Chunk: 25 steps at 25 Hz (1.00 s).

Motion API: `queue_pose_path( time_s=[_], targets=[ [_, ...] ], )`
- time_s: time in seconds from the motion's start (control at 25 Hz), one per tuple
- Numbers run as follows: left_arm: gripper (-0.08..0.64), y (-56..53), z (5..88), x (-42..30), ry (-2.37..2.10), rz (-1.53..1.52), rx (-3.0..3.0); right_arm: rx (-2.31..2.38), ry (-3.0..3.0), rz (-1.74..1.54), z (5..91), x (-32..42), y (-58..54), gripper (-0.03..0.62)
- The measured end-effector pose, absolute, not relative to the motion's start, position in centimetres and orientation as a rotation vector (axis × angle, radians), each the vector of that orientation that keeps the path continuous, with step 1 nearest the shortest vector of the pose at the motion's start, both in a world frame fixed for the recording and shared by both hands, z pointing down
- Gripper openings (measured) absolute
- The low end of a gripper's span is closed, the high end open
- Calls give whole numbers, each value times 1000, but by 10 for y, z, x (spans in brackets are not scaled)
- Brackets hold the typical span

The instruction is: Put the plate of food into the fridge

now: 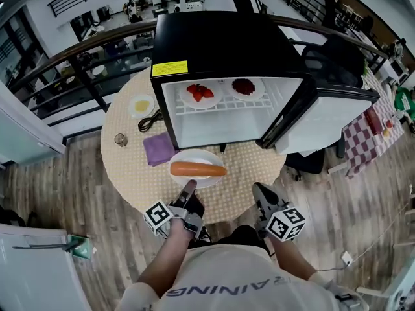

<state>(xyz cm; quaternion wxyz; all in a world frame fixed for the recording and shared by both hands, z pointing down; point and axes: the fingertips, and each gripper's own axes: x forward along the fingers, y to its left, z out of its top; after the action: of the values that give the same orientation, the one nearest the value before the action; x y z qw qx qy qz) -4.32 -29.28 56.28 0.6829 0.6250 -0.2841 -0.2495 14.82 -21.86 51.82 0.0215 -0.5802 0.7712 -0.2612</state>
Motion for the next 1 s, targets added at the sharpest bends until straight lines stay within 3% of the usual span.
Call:
queue_pose_path(
  time_s=[1.0],
  targets=[
    [28, -425, 637, 27, -820, -553, 1348, -1666, 2497, -971, 550, 159, -275, 23]
  ],
)
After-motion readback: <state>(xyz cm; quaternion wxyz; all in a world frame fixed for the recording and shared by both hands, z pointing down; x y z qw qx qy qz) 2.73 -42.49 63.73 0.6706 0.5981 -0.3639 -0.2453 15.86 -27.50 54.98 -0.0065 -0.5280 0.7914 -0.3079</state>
